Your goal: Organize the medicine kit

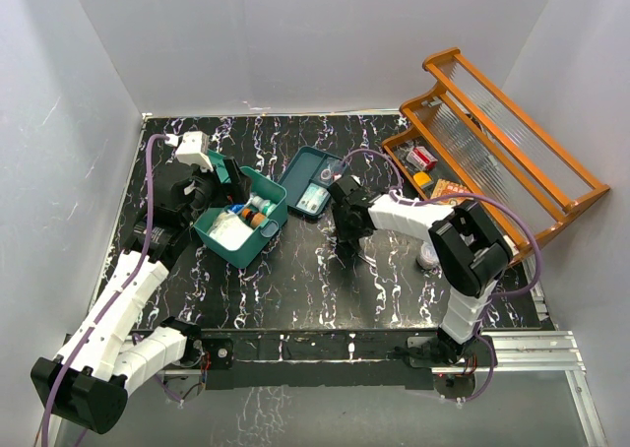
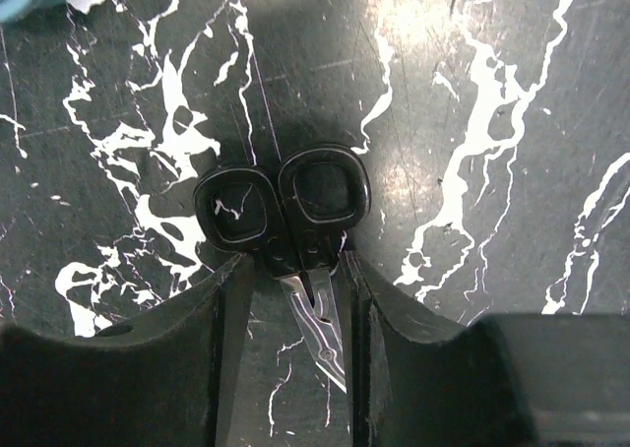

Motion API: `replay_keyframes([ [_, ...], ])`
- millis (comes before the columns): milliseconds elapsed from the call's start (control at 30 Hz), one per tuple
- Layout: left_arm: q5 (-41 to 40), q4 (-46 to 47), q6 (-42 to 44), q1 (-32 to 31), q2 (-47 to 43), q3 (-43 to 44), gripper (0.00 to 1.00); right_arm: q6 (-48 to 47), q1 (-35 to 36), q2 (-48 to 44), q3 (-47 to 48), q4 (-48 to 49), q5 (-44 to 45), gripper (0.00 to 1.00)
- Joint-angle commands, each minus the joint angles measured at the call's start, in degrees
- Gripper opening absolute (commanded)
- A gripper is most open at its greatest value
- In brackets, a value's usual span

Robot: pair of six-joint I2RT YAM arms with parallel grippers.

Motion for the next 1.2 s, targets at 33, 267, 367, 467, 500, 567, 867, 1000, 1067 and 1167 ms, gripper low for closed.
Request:
replay_keyframes([
  [33, -1.0, 0.3, 0.8, 0.2, -1.3, 1.5, 0.93, -2.4, 0.1, 6.5, -1.1, -0.3, 1.0, 0.39],
  [267, -0.9, 0.2, 0.8, 0.2, -1.3, 1.5, 0.93, -6.5, 0.1, 8.3, 0.3, -0.2, 3.1, 0.32],
  [367, -0.9, 0.1, 0.8, 0.2, -1.5, 1.4, 0.93, -7.3, 0.1, 8.8, 1.1, 0.1, 3.3, 0.29],
  [467, -1.0, -0.2, 0.8, 0.2, -1.6, 1.5, 0.93, -7.3, 0.1, 9.3, 2.3, -0.1, 3.6, 0.28],
  [500, -1.1, -0.2, 0.8, 0.2, -1.7, 1.5, 0.93, -7.2, 0.1, 9.6, 2.8, -0.3, 3.9, 0.31],
  [567, -1.1, -0.3, 0.8, 0.1, -1.8, 1.5, 0.93, -6.8, 0.1, 10.3, 3.3, -0.7, 4.9, 0.38],
  [867, -1.0, -0.2, 0.7, 0.2, -1.7, 1.4, 0.93, -8.9, 0.1, 11.9, 4.4, 0.8, 6.0, 0.31],
  [1000, -0.9, -0.2, 0.6, 0.2, -1.7, 1.5, 0.93, -9.1, 0.0, 11.3, 4.1, 2.3, 5.9, 0.22],
  [1067, -0.9, -0.3, 0.6, 0.2, -1.7, 1.5, 0.93, -8.9, 0.1, 10.8, 3.8, 3.2, 5.9, 0.20],
  [1167, -0.9, -0.5, 0.5, 0.1, -1.8, 1.6, 0.93, -8.0, 0.1, 9.8, 3.8, 4.0, 5.8, 0.22],
])
